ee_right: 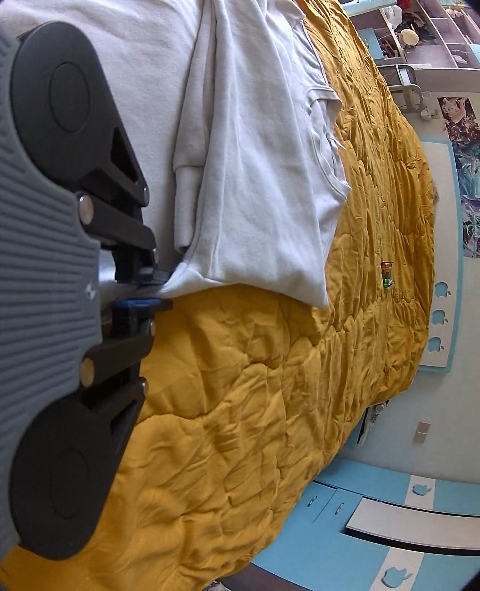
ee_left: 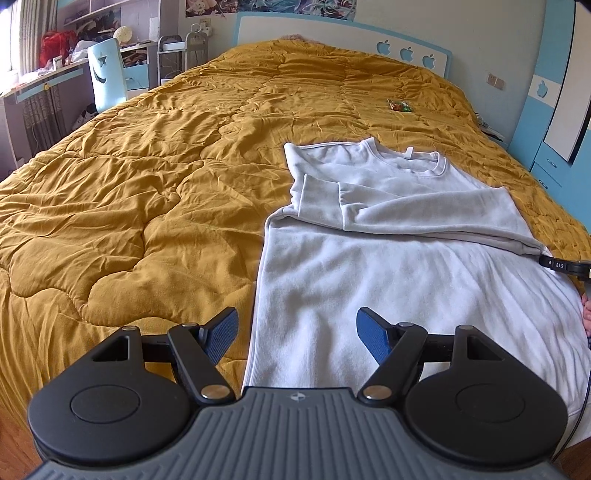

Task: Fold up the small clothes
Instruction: 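Lower the sleeve onto the sweatshirt and open the right gripper, then move both grippers over the sweatshirt hem, then close the left gripper on the hem while the right gripper grasps the hem too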

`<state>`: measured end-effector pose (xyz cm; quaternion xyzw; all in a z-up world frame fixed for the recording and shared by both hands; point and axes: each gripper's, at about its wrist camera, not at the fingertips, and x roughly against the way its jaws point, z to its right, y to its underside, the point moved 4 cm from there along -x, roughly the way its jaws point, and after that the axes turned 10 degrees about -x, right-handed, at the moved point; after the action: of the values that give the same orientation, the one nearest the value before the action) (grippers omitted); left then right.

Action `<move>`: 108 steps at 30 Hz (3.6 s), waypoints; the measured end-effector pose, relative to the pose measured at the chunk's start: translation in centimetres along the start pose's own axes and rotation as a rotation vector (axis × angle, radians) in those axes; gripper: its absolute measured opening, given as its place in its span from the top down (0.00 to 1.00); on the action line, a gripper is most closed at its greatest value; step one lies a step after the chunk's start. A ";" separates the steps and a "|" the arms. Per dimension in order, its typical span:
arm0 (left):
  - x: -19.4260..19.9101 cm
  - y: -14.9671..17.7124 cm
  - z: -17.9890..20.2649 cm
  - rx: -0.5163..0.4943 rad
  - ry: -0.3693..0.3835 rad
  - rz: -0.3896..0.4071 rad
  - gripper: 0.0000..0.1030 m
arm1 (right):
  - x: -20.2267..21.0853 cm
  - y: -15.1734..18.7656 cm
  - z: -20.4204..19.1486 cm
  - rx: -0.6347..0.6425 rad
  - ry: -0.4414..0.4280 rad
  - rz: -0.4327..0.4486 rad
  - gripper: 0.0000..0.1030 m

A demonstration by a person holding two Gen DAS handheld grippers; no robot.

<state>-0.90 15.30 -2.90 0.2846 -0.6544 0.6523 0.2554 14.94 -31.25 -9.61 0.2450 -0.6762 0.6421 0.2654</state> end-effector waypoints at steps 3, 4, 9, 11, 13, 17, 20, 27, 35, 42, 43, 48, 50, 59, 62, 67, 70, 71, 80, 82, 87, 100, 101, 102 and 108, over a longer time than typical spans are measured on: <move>-0.1 0.3 -0.9 0.020 -0.023 -0.007 0.17 | 0.1 1.2 0.0 0.019 0.031 0.010 1.00; -0.2 0.4 -1.1 0.024 -0.023 -0.010 0.17 | 0.0 1.4 0.0 0.025 0.035 0.006 1.00; 0.3 0.9 -1.7 0.034 -0.020 0.002 0.17 | 0.3 1.1 0.1 0.026 0.029 -0.002 0.84; 0.5 1.0 -1.9 0.025 -0.023 0.012 0.17 | 1.7 0.8 0.7 -0.002 -0.027 0.023 0.50; 0.6 1.1 -2.1 0.026 -0.031 0.025 0.17 | 3.2 0.7 1.5 -0.036 -0.090 0.059 0.48; 0.7 1.0 -3.0 0.073 -0.009 0.050 0.17 | 6.0 0.8 3.7 -0.117 -0.122 0.086 0.41; 0.8 1.0 -3.4 0.087 0.012 0.041 0.17 | 8.0 1.3 4.9 -0.152 -0.153 0.068 0.30; 0.9 2.0 -4.6 0.135 0.095 -0.014 0.18 | 12.5 2.8 6.8 -0.198 -0.348 -0.063 0.26; 2.7 3.1 -6.8 0.127 0.207 -0.025 0.21 | 18.0 5.5 7.1 -0.185 -0.499 -0.211 0.26; 1.6 6.1 -8.9 0.235 0.425 -0.170 0.26 | 19.7 9.3 7.9 -0.259 -0.588 -0.357 0.26; 1.4 6.8 -9.1 0.258 0.485 -0.187 0.26 | 19.7 9.8 8.0 -0.271 -0.595 -0.373 0.26; 0.4 9.1 -10.1 0.360 0.625 -0.256 0.26 | 19.7 11.9 9.3 -0.337 -0.604 -0.436 0.26; 0.0 9.7 -10.4 0.397 0.655 -0.263 0.26 | 19.7 12.8 9.6 -0.351 -0.618 -0.462 0.26; -0.8 9.8 -7.5 0.360 0.666 -0.253 0.32 | 18.9 15.2 8.5 -0.390 -0.639 -0.466 0.56; -1.1 9.7 -7.4 0.398 0.609 -0.248 0.53 | 19.1 15.5 8.2 -0.367 -0.634 -0.450 0.73; -0.3 9.8 -8.0 0.442 0.625 -0.255 0.91 | 20.2 15.8 7.7 -0.308 -0.656 -0.435 0.87; 0.8 8.9 -7.8 0.410 0.632 -0.193 0.93 | 21.2 15.4 7.8 -0.323 -0.715 -0.365 0.90; 1.0 8.7 -7.7 0.402 0.637 -0.193 0.93 | 21.4 15.3 7.9 -0.334 -0.722 -0.356 0.90; 1.8 6.4 -7.2 0.439 0.717 -0.128 0.93 | 22.9 13.0 8.0 -0.426 -0.870 -0.164 0.93; 2.3 5.6 -7.0 0.416 0.719 -0.089 0.93 | 23.1 11.8 7.7 -0.437 -0.883 -0.117 0.93; 3.3 2.6 -6.1 0.410 0.650 0.036 0.93 | 22.5 9.2 5.8 -0.427 -0.838 -0.105 0.93; 3.8 -5.1 -3.2 0.259 0.414 0.226 0.95 | 24.3 1.4 1.2 -0.362 -0.796 0.074 0.93; 3.5 -5.8 -3.1 0.254 0.415 0.223 0.95 | 24.3 0.9 0.9 -0.373 -0.780 0.070 0.93; 3.2 -6.4 -3.1 0.247 0.418 0.220 0.95 | 24.1 0.3 0.6 -0.371 -0.762 0.071 0.93; 1.8 -10.1 -3.5 0.230 0.416 0.273 0.95 | 23.1 -4.3 -0.6 -0.386 -0.687 0.167 0.98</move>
<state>4.88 18.87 5.60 0.0807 -0.5419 0.7952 0.2599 0.80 -30.65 9.11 0.3350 -0.8514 0.4034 0.0120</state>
